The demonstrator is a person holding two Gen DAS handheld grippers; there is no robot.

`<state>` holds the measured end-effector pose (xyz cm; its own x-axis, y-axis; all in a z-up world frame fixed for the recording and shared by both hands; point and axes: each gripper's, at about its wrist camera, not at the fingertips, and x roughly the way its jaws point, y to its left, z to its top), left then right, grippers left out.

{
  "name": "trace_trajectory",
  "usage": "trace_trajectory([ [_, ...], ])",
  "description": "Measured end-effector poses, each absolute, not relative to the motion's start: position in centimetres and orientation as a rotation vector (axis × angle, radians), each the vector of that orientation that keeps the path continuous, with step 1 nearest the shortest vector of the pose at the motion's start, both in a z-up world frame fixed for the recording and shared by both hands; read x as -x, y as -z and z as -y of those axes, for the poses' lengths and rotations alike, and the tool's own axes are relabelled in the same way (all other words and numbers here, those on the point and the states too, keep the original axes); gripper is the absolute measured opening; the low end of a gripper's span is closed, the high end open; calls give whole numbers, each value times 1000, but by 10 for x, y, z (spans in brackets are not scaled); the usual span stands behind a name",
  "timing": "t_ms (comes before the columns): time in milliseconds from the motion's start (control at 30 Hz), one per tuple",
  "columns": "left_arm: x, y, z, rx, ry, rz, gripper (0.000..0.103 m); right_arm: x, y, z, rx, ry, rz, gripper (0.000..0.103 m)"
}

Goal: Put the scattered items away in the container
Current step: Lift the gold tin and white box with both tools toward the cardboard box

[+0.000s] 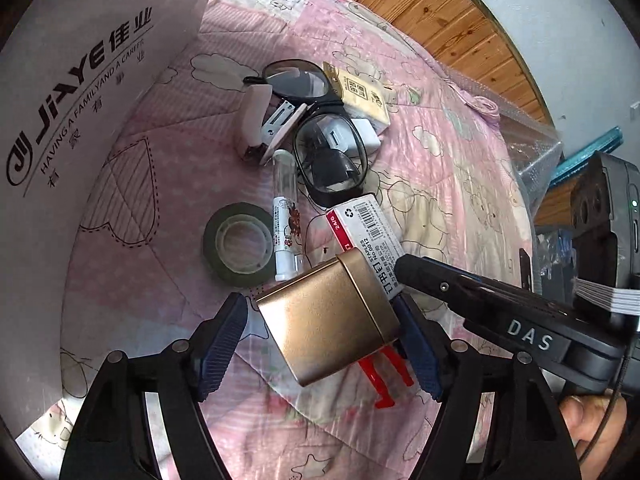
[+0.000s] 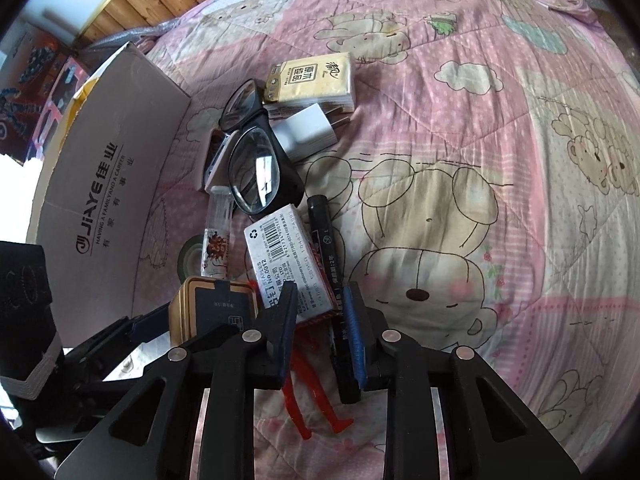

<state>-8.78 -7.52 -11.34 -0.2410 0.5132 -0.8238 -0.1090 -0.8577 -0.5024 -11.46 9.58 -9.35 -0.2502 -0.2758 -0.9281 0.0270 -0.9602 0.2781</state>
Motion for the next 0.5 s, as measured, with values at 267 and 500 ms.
trace_trajectory([
  [267, 78, 114, 82, 1586, -2217, 339, 52, 118, 85, -74, -1706, 2314, 188, 48],
  [500, 56, 113, 102, 1575, -2291, 215, 52, 119, 106, -52, -1782, 2314, -89, 45],
])
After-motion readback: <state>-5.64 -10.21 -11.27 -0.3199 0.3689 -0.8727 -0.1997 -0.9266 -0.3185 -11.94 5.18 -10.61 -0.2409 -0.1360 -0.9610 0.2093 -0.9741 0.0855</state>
